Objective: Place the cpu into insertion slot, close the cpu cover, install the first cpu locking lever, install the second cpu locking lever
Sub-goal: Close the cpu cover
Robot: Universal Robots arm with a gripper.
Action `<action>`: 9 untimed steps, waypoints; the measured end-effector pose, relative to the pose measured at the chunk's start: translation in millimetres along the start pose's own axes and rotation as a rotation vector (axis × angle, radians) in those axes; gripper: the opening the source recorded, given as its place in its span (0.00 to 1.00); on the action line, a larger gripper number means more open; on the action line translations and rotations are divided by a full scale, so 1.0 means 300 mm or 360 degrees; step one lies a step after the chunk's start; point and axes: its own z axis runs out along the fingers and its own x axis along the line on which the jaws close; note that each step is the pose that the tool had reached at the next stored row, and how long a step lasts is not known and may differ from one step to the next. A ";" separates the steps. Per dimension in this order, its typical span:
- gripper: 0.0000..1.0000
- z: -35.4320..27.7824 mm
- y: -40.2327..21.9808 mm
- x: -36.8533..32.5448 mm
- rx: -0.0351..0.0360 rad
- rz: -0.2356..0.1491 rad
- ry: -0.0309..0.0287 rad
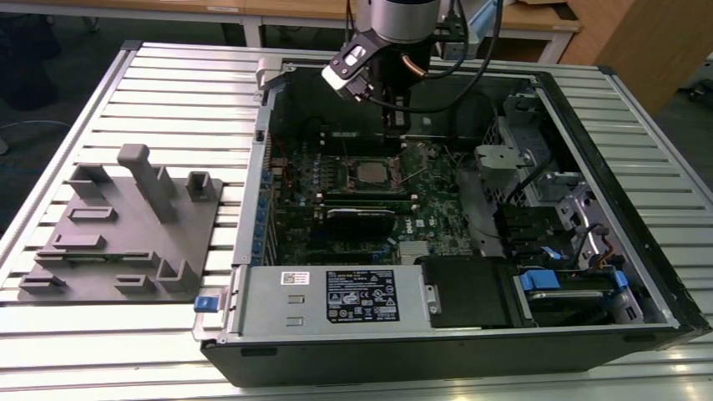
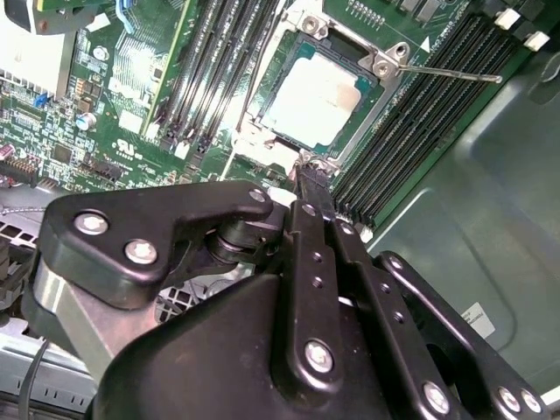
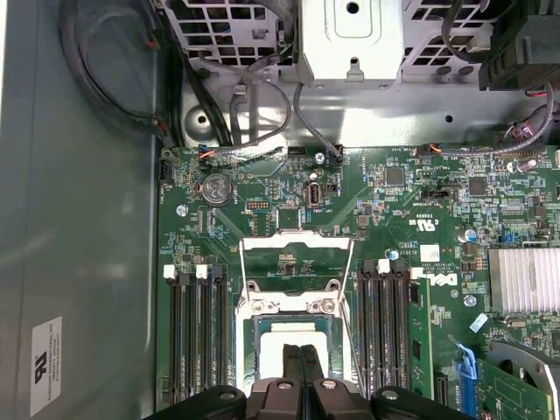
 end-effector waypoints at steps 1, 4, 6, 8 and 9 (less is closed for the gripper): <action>0.10 0.000 0.000 0.000 0.0000 0.0000 -0.00001; 0.10 0.000 0.002 0.000 0.0000 0.0000 0.00000; 0.10 0.000 0.005 0.000 0.0000 0.0000 0.00000; 0.10 0.000 0.005 0.000 0.0000 0.0000 0.00000; 0.10 0.000 0.005 0.000 0.0000 0.0000 -0.00001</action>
